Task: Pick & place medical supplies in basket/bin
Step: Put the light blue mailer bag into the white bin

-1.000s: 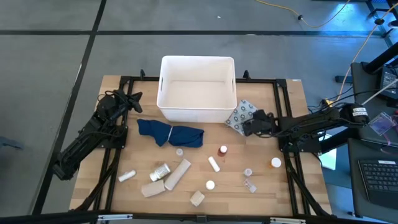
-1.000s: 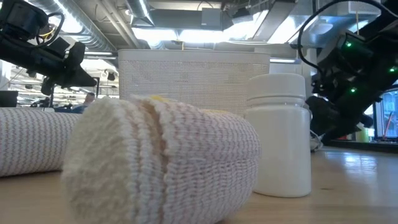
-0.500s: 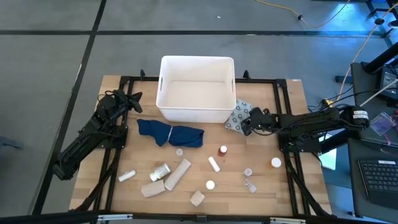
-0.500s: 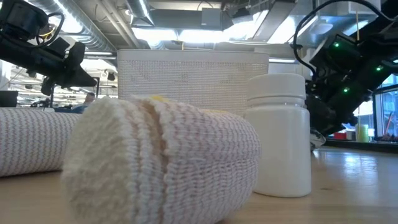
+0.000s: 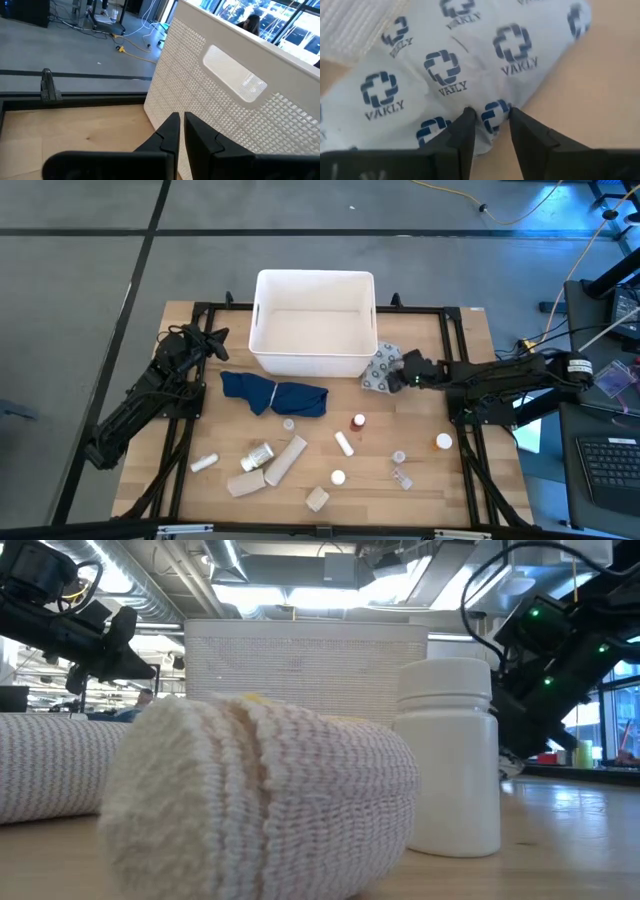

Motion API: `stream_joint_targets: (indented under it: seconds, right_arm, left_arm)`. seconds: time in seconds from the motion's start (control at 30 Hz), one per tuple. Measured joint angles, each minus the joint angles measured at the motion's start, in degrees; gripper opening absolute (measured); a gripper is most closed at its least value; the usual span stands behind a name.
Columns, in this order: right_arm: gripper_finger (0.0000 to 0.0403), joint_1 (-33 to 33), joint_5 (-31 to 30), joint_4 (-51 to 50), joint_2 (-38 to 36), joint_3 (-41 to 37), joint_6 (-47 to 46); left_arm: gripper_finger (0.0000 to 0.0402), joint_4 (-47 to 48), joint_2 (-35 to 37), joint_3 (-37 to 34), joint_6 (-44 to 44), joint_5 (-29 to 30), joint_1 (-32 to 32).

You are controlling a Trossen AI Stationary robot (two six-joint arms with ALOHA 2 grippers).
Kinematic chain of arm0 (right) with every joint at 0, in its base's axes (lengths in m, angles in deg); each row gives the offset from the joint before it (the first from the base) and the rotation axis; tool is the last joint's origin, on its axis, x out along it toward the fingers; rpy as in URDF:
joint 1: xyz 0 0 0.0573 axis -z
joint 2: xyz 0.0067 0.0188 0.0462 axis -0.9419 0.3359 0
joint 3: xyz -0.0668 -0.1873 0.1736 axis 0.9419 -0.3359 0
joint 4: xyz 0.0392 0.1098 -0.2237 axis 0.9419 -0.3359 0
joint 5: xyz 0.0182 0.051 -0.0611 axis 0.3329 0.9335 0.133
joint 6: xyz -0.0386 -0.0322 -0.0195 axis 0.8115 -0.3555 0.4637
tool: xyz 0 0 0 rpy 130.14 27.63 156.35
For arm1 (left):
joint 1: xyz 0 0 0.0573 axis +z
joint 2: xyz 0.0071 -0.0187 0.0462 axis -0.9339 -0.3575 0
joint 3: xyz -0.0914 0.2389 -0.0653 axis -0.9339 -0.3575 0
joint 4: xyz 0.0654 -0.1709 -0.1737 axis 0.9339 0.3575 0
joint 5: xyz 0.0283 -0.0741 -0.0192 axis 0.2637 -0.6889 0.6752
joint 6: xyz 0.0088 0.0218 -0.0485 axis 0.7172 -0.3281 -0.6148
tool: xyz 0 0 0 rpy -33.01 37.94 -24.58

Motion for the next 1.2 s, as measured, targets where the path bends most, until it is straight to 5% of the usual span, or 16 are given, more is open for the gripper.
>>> stream_joint_targets:
  seconds: [0.23,0.43,0.67,0.8,1.2]
  right_arm:
    - [0.0126,0.0,10.32,0.18,-0.02,0.66,-3.6]
    - [0.0137,0.0,12.71,0.17,-0.02,0.66,-6.49]
    - [0.022,0.0,12.39,-0.25,0.01,0.66,-11.13]
    - [0.0261,-0.1,6.94,-0.35,-0.02,0.66,-6.8]
    - [0.0276,0.38,10.85,7.98,6.44,0.85,-16.99]
  left_arm:
    - [0.002,0.02,-0.01,0.0,-0.01,0.03,0.0]
    - [0.002,0.02,-0.02,0.0,-0.01,0.07,0.01]
    - [0.002,0.01,-0.01,0.0,0.01,0.1,0.01]
    - [0.002,0.02,-0.01,0.0,0.01,-0.06,0.01]
    - [0.002,0.02,0.0,0.0,-0.36,-4.61,0.01]
